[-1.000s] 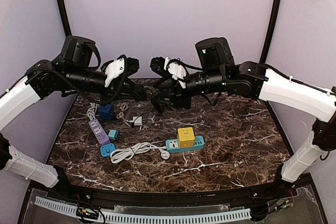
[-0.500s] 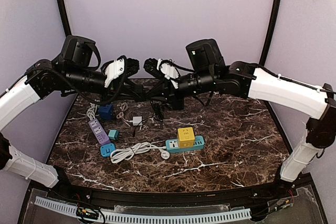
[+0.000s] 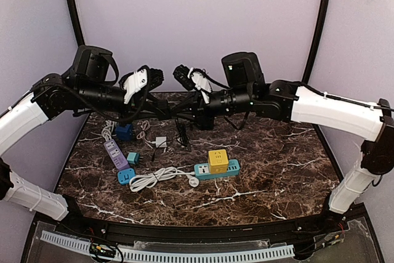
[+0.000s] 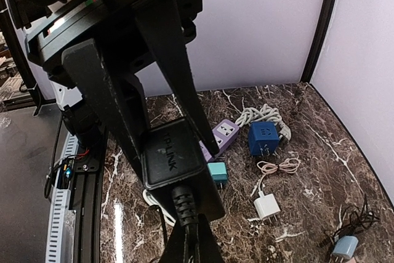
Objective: Insert the plug
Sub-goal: Pick up the plug from the center of the board.
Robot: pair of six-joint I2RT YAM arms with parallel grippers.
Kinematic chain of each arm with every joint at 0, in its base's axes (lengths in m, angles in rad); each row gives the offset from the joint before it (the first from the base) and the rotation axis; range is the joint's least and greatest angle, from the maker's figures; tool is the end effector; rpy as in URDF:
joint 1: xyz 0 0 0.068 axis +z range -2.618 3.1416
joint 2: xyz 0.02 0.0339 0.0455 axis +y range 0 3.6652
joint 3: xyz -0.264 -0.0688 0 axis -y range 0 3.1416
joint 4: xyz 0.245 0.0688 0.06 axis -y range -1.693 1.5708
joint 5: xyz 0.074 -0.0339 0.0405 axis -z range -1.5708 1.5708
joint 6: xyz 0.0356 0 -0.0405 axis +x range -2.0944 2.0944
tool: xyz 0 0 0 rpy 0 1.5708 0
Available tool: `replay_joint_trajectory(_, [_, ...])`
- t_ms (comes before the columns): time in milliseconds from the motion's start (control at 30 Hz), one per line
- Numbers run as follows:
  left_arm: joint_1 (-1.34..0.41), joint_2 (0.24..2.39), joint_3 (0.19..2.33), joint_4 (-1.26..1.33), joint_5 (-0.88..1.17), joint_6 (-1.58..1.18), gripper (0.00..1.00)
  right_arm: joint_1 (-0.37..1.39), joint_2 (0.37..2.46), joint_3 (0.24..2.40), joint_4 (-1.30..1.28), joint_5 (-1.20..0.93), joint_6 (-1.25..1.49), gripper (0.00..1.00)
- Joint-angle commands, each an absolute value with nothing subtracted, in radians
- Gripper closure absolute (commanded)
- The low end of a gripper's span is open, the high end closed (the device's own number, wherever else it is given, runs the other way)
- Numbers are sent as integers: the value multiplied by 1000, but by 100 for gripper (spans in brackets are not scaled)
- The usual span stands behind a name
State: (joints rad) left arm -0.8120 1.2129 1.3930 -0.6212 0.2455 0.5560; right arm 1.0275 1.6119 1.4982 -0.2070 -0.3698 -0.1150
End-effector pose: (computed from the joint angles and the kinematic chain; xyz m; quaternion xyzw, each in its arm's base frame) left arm 0.1698 -0.1917 0.4174 0.5805 0.6083 -0.1704 0.5137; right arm 0.1869 0.3343 0.3753 -0.5215 0.6124 0.3872 0.4506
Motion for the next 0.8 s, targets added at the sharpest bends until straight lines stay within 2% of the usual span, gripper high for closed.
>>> replay_joint_trajectory(0, [-819, 1188, 1390, -598, 256, 568, 99, 1026, 1564, 1469, -147, -408, -137, 95])
replay_joint_trajectory(67, [-819, 1190, 1399, -615, 262, 585, 99, 1027, 1553, 1459, -162, -424, -182, 74])
replay_joint_trajectory(100, [-818, 1193, 1402, -631, 272, 592, 99, 1027, 1548, 1452, -162, -430, -213, 66])
replay_joint_trajectory(200, [-819, 1196, 1412, -651, 295, 594, 99, 1027, 1551, 1442, -146, -438, -288, 57])
replay_joint_trajectory(467, [-819, 1200, 1418, -660, 315, 589, 99, 1027, 1635, 1508, -173, -449, -340, 57])
replay_joint_trajectory(633, [-819, 1197, 1417, -664, 328, 588, 99, 1027, 1668, 1526, -173, -444, -341, 61])
replay_joint_trajectory(667, [-818, 1198, 1417, -664, 332, 587, 99, 1028, 1670, 1524, -171, -439, -345, 63])
replay_joint_trajectory(767, [-819, 1198, 1415, -668, 336, 584, 99, 1026, 1669, 1508, -134, -449, -344, 75])
